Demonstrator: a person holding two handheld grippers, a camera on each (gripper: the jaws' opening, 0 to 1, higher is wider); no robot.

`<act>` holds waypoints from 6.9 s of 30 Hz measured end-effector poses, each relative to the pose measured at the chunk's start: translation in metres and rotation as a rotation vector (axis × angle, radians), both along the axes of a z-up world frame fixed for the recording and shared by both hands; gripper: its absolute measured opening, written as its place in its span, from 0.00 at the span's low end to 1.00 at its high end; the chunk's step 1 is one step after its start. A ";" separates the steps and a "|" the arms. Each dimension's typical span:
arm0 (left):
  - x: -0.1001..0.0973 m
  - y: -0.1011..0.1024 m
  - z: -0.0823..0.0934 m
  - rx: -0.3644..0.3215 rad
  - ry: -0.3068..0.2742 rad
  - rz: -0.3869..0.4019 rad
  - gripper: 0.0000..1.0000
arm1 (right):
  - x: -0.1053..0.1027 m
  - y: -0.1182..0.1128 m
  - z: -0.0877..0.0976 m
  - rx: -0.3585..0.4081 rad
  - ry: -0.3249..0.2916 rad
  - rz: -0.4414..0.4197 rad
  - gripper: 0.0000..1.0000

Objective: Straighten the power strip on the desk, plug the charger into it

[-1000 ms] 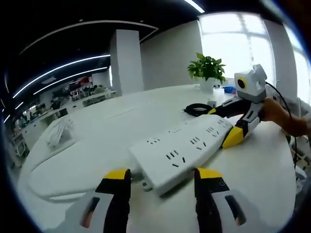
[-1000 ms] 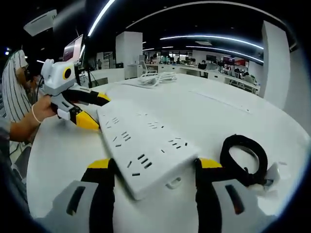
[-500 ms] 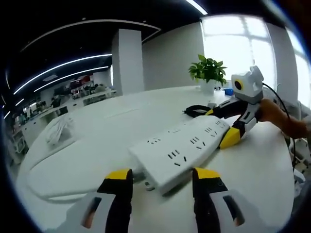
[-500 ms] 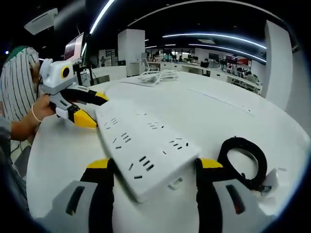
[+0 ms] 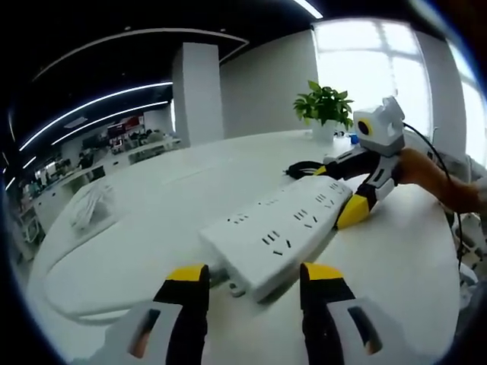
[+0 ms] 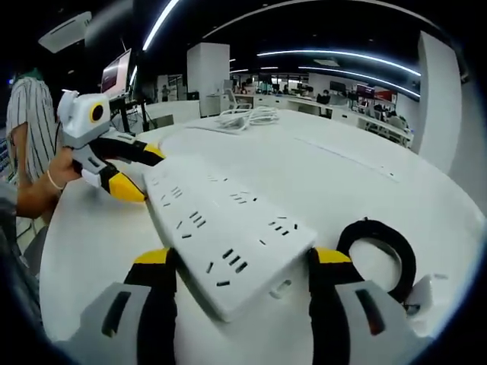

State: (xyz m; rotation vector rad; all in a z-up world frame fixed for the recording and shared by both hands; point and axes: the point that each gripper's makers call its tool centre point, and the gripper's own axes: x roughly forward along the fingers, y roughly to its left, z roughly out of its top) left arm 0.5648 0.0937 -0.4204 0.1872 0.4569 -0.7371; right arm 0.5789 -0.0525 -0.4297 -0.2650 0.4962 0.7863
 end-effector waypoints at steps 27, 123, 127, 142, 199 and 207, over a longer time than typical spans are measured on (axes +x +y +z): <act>0.003 0.009 0.037 -0.053 -0.130 0.048 0.68 | 0.010 -0.006 0.019 0.018 -0.117 0.003 0.76; -0.059 0.006 0.014 -0.468 0.105 0.154 0.66 | -0.080 -0.086 0.001 0.134 -0.146 -0.376 0.95; -0.054 0.013 0.003 -0.373 0.053 0.238 0.63 | -0.080 -0.116 -0.003 0.083 -0.169 -0.567 0.92; -0.051 0.035 0.022 -0.552 -0.014 0.299 0.52 | -0.097 -0.084 0.002 0.097 -0.145 -0.482 1.00; -0.076 -0.003 0.045 -0.878 -0.468 0.023 0.50 | -0.041 -0.083 0.069 0.506 -0.816 -0.443 1.00; -0.065 0.001 0.044 -0.842 -0.562 0.077 0.99 | -0.037 -0.085 0.072 0.508 -0.816 -0.444 1.00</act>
